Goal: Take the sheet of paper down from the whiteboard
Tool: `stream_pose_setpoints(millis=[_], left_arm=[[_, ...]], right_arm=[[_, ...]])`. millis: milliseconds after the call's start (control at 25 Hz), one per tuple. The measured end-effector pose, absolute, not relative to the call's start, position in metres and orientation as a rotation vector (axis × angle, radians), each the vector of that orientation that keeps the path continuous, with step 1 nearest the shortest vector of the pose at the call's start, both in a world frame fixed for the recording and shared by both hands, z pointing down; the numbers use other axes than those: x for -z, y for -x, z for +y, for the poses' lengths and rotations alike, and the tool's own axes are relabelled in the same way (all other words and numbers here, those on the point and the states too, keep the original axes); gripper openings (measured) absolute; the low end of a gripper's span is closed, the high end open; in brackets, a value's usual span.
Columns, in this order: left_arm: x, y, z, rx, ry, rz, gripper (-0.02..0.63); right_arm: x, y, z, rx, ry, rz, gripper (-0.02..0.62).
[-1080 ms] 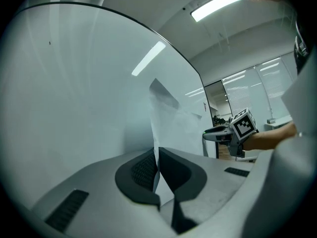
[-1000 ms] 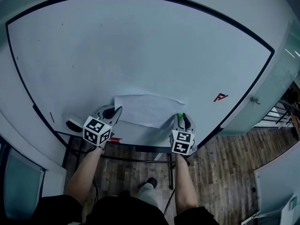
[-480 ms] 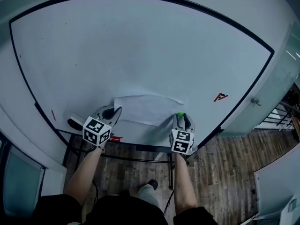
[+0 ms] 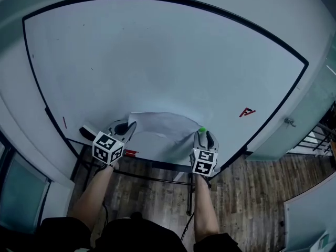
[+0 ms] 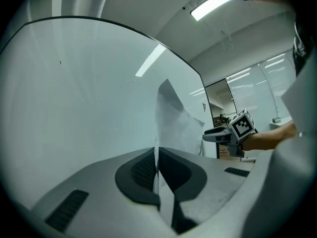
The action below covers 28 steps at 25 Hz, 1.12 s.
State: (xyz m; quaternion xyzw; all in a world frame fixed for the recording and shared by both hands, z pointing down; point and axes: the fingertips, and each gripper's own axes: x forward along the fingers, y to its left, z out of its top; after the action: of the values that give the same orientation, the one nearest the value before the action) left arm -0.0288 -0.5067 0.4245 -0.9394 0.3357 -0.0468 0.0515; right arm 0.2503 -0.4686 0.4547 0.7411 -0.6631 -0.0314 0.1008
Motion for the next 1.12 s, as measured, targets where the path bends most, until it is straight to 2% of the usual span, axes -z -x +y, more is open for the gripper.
stream_pose_setpoints(millis=[1120], left_arm=[[-0.434, 0.056, -0.387, 0.237, 2.830, 1.210, 0.021]], right_arm=[[-0.461, -0.247, -0.350, 0.037, -2.096, -2.093, 0.173]])
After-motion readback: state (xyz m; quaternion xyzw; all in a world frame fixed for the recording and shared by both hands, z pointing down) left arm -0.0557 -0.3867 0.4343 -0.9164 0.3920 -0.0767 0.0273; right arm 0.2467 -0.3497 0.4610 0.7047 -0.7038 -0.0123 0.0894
